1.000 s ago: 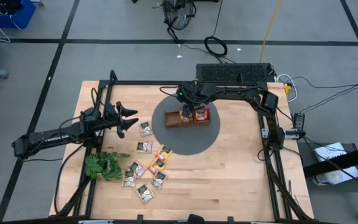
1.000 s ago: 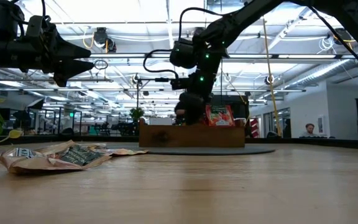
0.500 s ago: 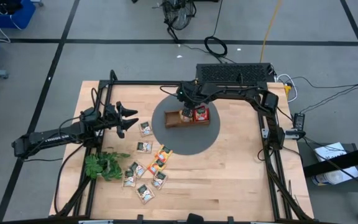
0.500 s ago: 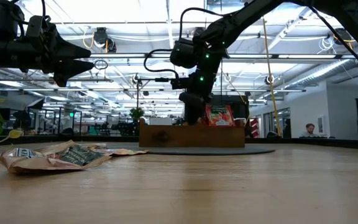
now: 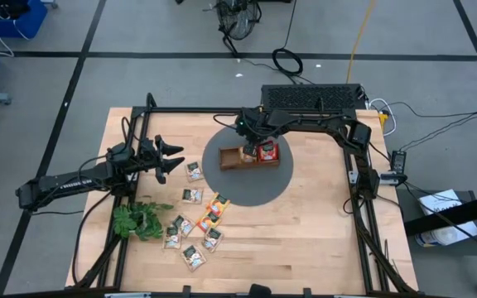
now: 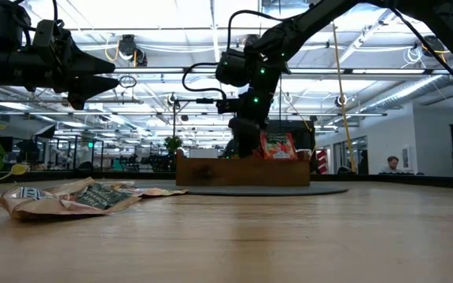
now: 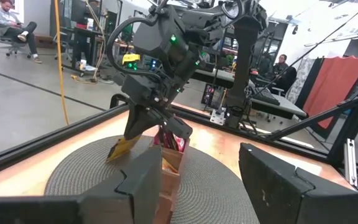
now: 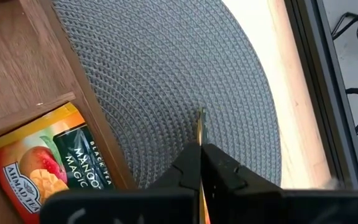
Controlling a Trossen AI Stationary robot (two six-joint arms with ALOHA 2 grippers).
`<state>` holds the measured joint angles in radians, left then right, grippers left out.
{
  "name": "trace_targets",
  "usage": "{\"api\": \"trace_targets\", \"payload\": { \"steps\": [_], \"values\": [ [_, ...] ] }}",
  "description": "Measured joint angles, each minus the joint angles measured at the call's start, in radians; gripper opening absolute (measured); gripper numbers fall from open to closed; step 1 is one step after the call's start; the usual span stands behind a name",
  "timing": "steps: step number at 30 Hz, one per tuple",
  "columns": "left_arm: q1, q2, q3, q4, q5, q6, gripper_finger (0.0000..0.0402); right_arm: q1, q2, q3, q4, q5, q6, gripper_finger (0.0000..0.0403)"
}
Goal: Pick & Place Tea
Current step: Put the yellow tea bag into the middle section of the wooden organizer
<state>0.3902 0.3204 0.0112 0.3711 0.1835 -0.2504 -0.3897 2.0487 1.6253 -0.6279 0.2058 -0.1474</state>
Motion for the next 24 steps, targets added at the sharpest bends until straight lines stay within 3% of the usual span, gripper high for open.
{"api": "trace_targets", "payload": {
  "steps": [10, 24],
  "values": [
    [0.000, 0.000, 0.000, 0.000, 0.000, 0.000, 0.0214, 0.039, -0.036, -0.001, 0.018, 0.059, -0.044, 0.0000],
    [0.000, 0.000, 0.000, 0.000, 0.000, 0.000, 0.0214, 0.128, -0.174, 0.000, 0.006, 0.033, -0.039, 0.0000]
  ]
}}
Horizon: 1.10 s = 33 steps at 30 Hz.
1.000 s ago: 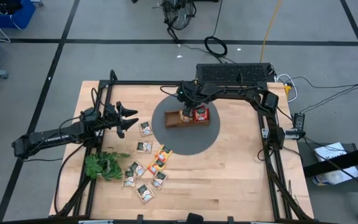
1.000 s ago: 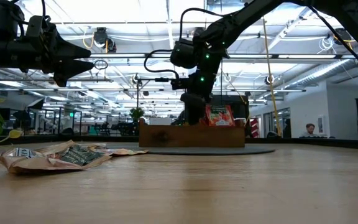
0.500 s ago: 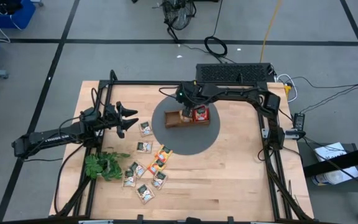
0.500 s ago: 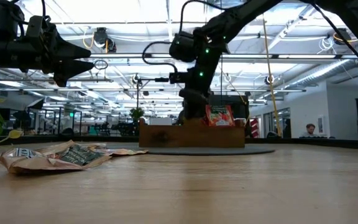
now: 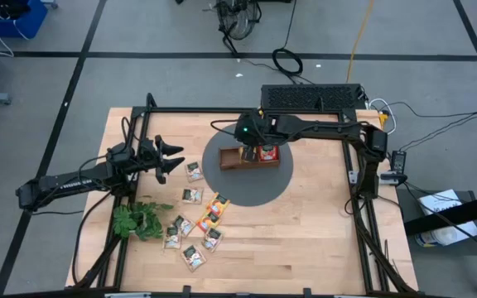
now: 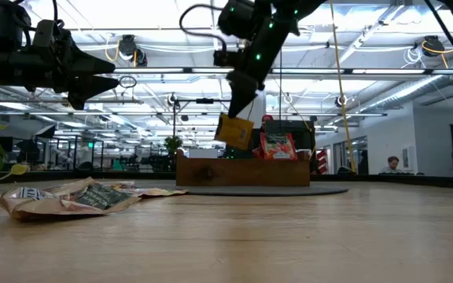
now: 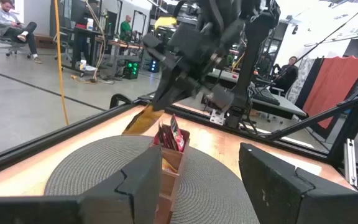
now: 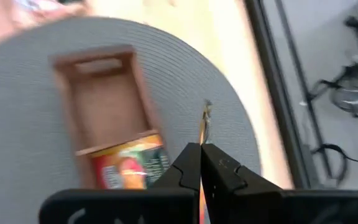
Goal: Pick & Place Tea
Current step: Put the yellow tea bag into the middle section of the wooden organizer
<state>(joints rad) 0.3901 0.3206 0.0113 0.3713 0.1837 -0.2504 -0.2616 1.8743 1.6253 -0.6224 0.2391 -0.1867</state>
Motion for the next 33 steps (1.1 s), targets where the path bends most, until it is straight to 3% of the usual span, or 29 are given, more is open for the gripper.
{"api": "trace_targets", "payload": {
  "steps": [9, 14, 20, 28, 33],
  "values": [
    [0.000, 0.000, 0.000, 0.000, 0.000, 0.000, 0.0214, 0.045, -0.019, -0.010, 0.001, -0.208, 0.116, 0.0000],
    [0.000, 0.000, 0.000, 0.000, 0.000, 0.000, 0.0214, 0.048, -0.031, -0.092, 0.089, -0.219, 0.173, 0.0000],
    [0.000, 0.000, 0.000, 0.000, 0.000, 0.000, 0.0214, 0.041, -0.109, -0.324, 0.407, -0.217, 0.215, 0.0000],
    [0.000, 0.000, 0.000, -0.001, 0.000, 0.000, 0.0214, 0.015, -0.315, -0.668, 0.796, -0.187, 0.290, 0.0000],
    [0.000, 0.000, 0.000, 0.000, 0.000, 0.000, 0.0214, 0.007, -0.342, -0.854, 1.095, -0.191, 0.341, 0.0000]
  ]
}}
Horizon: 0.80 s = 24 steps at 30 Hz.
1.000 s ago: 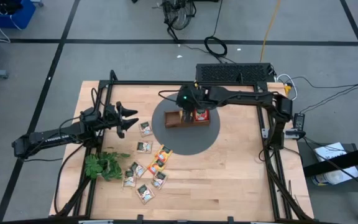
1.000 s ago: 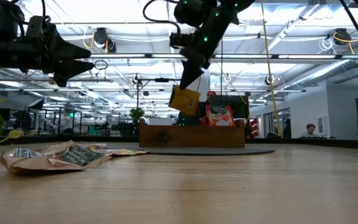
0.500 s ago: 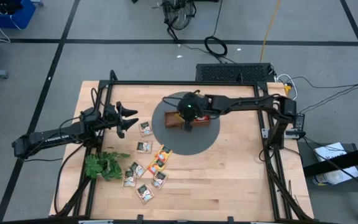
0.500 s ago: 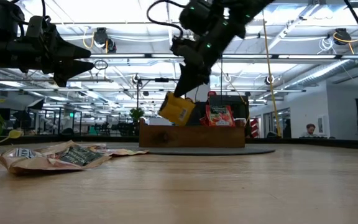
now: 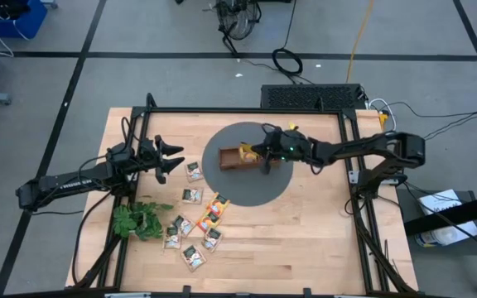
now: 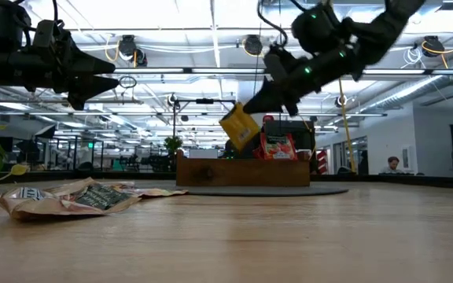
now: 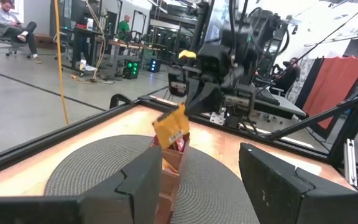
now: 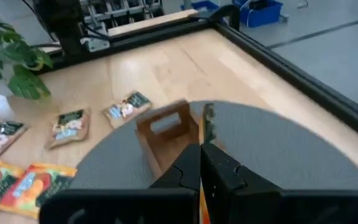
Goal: Pick & Place Tea
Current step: Put the yellow tea bag into the middle section of the wooden organizer
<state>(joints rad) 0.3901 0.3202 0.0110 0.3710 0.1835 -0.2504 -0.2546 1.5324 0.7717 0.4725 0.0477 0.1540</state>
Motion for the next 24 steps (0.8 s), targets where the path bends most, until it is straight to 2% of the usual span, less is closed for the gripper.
{"api": "trace_targets", "payload": {
  "steps": [7, 18, 24],
  "values": [
    [0.000, 0.000, 0.000, 0.000, 0.000, 0.000, 0.0214, 0.001, 0.000, -0.165, 0.305, 0.000, 0.046, 0.0000],
    [0.000, 0.000, 0.000, 0.000, 0.000, 0.000, 0.0214, 0.001, 0.022, -0.190, 0.350, -0.001, 0.047, 0.0000],
    [0.000, 0.000, 0.000, 0.000, 0.000, 0.000, 0.0214, 0.001, 0.140, -0.191, 0.416, -0.001, 0.071, 0.0000]
  ]
}}
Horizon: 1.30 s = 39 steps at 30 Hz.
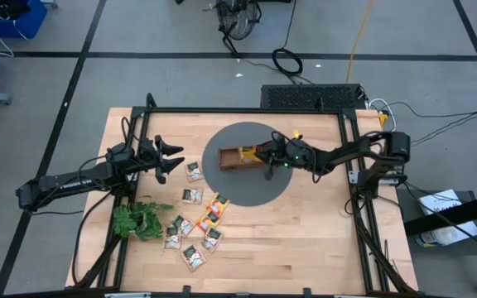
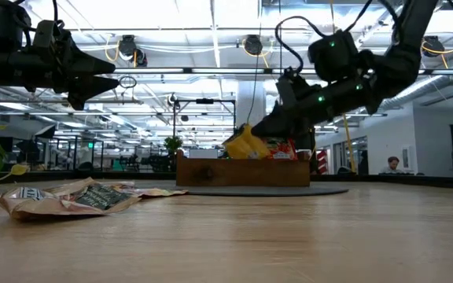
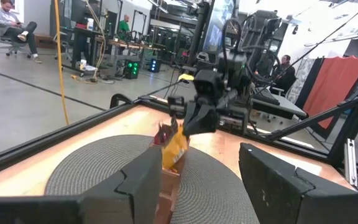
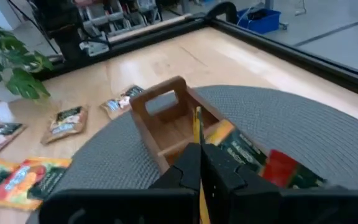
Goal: Pick & Place Tea
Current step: Put the yellow tea bag into the middle section of the wooden organizer
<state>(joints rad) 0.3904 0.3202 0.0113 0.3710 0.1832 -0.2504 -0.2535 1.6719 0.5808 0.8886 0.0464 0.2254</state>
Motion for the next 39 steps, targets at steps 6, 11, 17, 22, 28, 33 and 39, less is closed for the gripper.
{"api": "trace_targets", "payload": {
  "steps": [6, 11, 17, 22, 28, 33, 39],
  "values": [
    [0.000, 0.000, 0.000, 0.000, 0.000, 0.000, 0.0214, 0.000, 0.085, 0.000, 0.162, -0.026, 0.021, 0.0000],
    [0.000, 0.000, 0.000, 0.000, 0.000, 0.000, 0.0214, 0.000, 0.089, 0.001, 0.176, -0.025, 0.021, 0.0000],
    [0.000, 0.000, 0.000, 0.000, 0.000, 0.000, 0.0214, 0.000, 0.088, 0.002, 0.207, -0.025, 0.036, 0.0000],
    [0.000, 0.000, 0.000, 0.000, 0.000, 0.000, 0.0214, 0.000, 0.089, 0.002, 0.166, -0.017, 0.036, 0.0000],
    [0.000, 0.000, 0.000, 0.000, 0.000, 0.000, 0.0214, 0.000, 0.088, 0.002, 0.128, 0.013, 0.037, 0.0002],
    [0.000, 0.000, 0.000, 0.000, 0.000, 0.000, 0.0214, 0.000, 0.088, 0.002, 0.126, 0.037, 0.036, 0.0026],
    [0.000, 0.000, 0.000, 0.000, 0.000, 0.000, 0.0214, 0.000, 0.088, 0.002, 0.131, 0.036, 0.036, 0.0093]
  ]
}}
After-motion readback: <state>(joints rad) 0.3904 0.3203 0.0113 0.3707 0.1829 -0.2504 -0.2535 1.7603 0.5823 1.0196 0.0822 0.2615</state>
